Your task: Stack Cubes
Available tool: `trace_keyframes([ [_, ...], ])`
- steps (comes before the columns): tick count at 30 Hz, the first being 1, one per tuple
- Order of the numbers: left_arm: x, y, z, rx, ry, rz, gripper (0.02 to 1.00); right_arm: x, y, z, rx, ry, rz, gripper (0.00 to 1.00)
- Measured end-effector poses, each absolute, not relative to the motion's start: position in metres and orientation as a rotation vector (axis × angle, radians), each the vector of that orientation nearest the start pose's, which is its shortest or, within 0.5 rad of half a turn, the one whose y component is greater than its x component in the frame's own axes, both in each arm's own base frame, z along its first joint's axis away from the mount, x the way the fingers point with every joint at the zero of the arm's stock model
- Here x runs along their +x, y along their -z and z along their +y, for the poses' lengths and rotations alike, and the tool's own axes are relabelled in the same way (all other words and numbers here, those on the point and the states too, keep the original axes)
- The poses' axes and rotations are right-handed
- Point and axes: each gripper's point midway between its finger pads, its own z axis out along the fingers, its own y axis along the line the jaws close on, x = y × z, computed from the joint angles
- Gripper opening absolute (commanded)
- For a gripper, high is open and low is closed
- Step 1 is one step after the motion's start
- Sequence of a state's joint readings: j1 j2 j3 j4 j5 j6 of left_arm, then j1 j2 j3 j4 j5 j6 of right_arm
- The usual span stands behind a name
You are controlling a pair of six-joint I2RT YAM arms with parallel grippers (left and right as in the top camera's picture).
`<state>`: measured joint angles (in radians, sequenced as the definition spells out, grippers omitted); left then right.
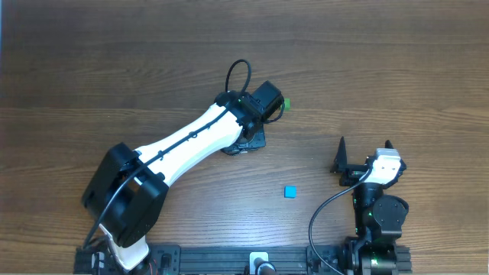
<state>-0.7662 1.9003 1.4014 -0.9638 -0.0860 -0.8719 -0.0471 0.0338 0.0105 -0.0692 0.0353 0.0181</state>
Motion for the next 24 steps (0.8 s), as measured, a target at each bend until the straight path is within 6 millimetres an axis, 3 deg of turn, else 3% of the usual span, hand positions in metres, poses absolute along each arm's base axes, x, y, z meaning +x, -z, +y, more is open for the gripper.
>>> trace_keyframes([
  [13,0.281,-0.054,-0.25,-0.166,0.029,3.001,0.209,0.2467,-0.1541,-0.0177,0.081,0.052,1.661,0.993],
  [24,0.2817,-0.0526,-0.2504,-0.168,0.028,3.001,0.507,0.2467,-0.1541,-0.0177,0.081,0.051,1.661,0.991],
])
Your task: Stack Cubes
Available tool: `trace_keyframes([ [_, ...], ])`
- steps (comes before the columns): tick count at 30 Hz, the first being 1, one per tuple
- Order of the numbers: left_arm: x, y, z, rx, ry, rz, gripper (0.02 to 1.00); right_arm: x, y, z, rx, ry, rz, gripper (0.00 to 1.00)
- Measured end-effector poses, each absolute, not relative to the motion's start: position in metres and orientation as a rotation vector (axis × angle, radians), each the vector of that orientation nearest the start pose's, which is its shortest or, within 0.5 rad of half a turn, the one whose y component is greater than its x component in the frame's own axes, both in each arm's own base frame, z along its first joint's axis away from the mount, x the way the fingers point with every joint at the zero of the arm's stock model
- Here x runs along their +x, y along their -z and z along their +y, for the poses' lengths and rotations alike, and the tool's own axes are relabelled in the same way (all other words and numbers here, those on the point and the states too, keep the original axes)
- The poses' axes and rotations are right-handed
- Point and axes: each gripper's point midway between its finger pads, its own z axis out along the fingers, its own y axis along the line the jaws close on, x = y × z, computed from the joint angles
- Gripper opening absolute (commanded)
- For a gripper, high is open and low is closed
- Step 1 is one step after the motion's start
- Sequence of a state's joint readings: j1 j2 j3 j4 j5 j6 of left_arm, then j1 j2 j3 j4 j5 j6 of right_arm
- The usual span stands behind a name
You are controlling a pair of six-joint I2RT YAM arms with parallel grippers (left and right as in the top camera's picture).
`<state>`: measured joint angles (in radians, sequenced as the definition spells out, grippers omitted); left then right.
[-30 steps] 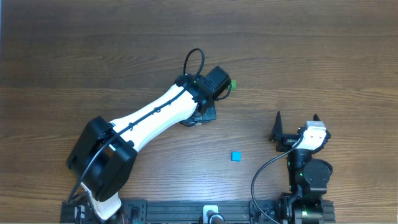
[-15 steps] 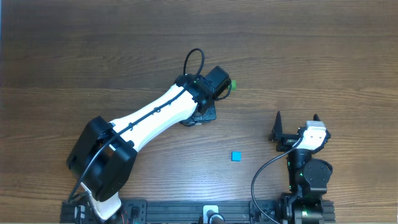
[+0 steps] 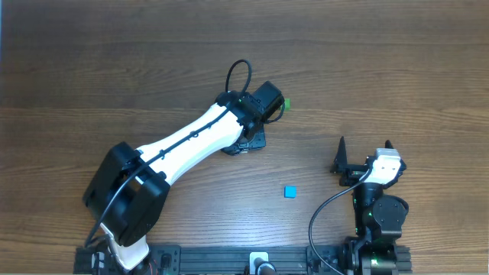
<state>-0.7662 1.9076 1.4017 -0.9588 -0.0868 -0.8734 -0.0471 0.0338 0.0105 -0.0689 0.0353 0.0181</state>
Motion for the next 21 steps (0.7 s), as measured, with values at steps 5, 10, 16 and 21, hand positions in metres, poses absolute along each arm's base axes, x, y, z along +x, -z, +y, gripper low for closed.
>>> trace_keyframes([
  [5,0.283,-0.053,-0.251,-0.173,0.03,2.996,0.989,0.247,-0.154,-0.018,0.081,0.051,1.662,0.991],
  [10,0.291,-0.054,-0.251,-0.179,0.028,2.957,0.998,0.247,-0.154,-0.018,0.081,0.051,1.661,0.993],
  [16,0.32,-0.083,-0.249,-0.228,0.112,2.815,0.998,0.247,-0.154,-0.018,0.081,0.052,1.661,0.991],
  [21,0.353,-0.176,-0.225,-0.304,0.302,2.552,0.998,0.247,-0.154,-0.018,0.081,0.051,1.661,0.991],
])
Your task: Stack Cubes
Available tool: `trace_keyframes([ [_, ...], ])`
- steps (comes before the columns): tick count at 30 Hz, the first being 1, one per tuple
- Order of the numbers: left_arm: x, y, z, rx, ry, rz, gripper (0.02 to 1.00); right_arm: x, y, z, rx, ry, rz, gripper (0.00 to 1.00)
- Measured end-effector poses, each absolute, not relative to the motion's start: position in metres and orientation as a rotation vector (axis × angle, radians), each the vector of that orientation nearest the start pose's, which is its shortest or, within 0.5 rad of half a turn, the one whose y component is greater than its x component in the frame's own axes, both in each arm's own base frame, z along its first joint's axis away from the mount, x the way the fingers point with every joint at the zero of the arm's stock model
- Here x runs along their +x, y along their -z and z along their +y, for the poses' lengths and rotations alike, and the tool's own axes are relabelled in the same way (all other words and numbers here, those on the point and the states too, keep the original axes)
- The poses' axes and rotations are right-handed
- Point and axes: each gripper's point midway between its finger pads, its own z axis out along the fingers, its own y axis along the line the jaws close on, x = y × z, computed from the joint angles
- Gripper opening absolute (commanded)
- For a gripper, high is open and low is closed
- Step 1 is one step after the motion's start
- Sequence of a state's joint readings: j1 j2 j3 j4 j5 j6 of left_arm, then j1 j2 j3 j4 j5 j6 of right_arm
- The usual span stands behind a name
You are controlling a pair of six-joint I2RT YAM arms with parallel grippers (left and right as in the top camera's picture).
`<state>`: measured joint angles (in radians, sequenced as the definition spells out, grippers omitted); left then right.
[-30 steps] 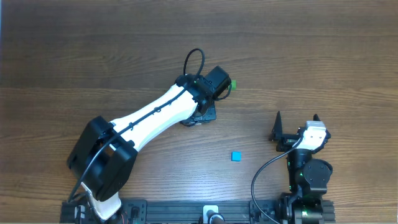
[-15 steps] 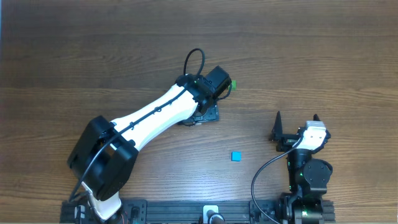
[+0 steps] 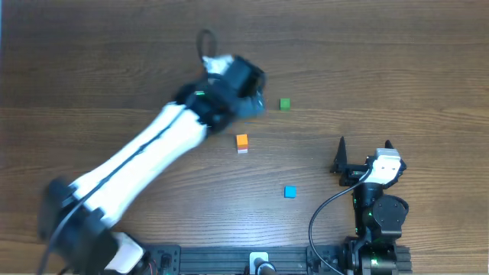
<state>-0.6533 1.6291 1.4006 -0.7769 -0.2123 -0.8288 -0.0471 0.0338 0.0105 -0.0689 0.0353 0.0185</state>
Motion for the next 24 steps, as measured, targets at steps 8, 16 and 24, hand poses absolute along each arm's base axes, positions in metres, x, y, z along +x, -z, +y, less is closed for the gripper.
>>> trace_keyframes([
  [8,0.351,-0.335,-0.155,-0.322,0.524,2.015,0.998,0.247,-0.154,-0.018,0.08,0.051,1.662,0.993],
  [16,0.319,-0.319,-0.043,-0.409,0.402,1.8,0.993,0.247,-0.154,-0.018,0.081,0.051,1.661,0.991],
  [24,0.269,-0.257,-0.003,-0.357,0.293,1.693,0.996,0.247,-0.154,-0.018,0.081,0.051,1.662,0.991],
])
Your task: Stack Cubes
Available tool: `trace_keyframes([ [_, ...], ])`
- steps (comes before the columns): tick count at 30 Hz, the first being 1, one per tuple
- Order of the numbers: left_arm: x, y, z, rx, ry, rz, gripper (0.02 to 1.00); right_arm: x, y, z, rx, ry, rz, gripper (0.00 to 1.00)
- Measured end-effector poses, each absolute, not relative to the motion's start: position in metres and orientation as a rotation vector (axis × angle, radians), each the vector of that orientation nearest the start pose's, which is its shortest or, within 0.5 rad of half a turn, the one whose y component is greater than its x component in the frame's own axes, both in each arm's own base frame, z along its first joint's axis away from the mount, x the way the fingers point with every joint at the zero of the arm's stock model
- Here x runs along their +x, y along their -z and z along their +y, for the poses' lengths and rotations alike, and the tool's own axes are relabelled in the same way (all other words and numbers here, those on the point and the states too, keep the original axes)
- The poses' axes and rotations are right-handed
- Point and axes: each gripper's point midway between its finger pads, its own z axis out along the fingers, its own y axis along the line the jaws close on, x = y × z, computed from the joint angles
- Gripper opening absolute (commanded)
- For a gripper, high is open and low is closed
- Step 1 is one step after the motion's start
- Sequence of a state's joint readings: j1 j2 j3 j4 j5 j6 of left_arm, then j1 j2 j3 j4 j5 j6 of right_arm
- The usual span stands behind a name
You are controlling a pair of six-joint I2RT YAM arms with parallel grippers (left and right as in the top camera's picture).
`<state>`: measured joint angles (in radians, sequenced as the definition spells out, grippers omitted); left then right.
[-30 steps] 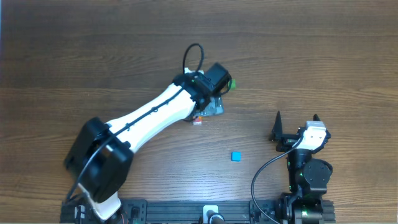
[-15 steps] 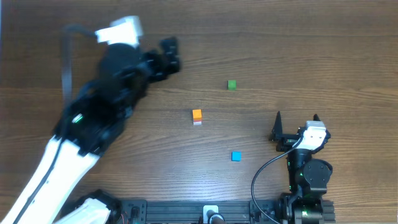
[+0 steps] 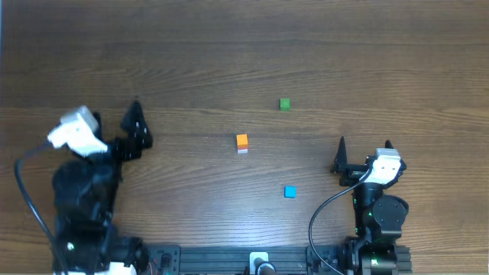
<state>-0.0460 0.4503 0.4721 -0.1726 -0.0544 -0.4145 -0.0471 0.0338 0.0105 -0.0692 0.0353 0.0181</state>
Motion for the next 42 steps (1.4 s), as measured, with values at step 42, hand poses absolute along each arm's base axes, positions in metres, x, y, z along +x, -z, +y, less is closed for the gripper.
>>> trace_keyframes([
  [42,0.245,-0.16,-0.01,-0.055,0.162,1.65,0.998,0.247,-0.154,-0.018,0.081,0.051,1.661,0.991],
])
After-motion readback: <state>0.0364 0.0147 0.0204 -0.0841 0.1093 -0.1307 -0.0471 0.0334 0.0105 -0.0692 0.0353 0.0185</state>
